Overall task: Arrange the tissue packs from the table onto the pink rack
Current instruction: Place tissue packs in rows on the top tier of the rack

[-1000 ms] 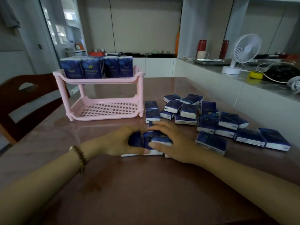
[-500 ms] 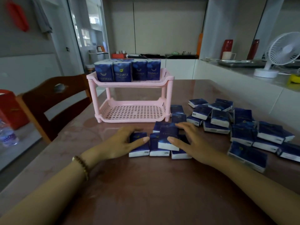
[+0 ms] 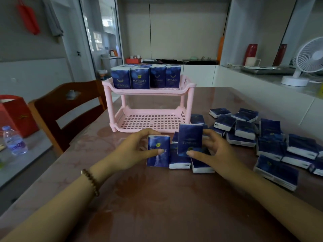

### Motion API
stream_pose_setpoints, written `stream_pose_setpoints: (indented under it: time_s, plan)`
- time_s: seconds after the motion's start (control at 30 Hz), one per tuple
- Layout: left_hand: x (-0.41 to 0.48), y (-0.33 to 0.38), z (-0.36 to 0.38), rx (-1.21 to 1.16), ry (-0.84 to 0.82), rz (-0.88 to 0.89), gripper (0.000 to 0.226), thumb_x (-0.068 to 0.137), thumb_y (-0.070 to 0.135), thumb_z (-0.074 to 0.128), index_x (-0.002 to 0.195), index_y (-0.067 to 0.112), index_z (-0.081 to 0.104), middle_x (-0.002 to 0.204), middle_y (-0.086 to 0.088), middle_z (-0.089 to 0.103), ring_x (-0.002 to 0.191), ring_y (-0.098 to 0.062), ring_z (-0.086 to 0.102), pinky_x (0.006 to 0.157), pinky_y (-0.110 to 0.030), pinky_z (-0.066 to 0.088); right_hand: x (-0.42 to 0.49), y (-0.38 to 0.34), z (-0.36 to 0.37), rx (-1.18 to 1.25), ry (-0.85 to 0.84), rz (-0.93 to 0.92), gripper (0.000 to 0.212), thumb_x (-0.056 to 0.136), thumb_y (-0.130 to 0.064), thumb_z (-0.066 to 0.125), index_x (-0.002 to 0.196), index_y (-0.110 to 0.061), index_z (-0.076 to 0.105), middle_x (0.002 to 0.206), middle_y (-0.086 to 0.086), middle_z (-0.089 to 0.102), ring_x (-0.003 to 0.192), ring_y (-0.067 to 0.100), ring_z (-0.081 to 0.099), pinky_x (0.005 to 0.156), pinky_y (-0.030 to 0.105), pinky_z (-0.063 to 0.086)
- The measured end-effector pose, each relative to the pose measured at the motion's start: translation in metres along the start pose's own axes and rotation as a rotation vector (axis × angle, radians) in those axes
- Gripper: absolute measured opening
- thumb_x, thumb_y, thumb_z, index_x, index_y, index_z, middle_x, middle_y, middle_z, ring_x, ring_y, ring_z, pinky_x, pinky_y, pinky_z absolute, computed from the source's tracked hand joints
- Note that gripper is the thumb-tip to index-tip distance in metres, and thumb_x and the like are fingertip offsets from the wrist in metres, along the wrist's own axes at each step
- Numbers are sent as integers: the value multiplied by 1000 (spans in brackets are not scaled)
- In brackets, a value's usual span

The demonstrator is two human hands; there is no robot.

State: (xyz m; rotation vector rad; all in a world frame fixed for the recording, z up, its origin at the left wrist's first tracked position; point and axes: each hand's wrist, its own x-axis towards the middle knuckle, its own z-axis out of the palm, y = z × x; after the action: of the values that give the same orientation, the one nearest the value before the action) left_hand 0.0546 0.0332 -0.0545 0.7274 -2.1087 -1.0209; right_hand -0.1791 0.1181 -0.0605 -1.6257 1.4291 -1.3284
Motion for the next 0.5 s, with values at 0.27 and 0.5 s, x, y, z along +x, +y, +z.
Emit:
stream_pose_setpoints:
  time_s: [0.27, 0.5]
  plan:
    - [25, 46, -15, -58, 214, 160, 27, 75, 18, 70, 101, 15, 63, 99, 4, 71, 94, -13, 66, 76, -25, 57, 25, -36, -41, 31, 48, -43, 24, 72, -24, 68, 91, -13, 58, 89, -3, 69, 79, 6, 67, 66, 17, 54]
    - [83, 100, -67, 247, 224, 293, 39, 78, 36, 67, 112, 20, 59, 105, -15, 66, 94, -37, 61, 77, -48, 55, 79, -97, -63, -77, 69, -191, 22, 85, -24, 60, 106, -18, 55, 87, 2, 71, 57, 15, 66, 51, 32, 52]
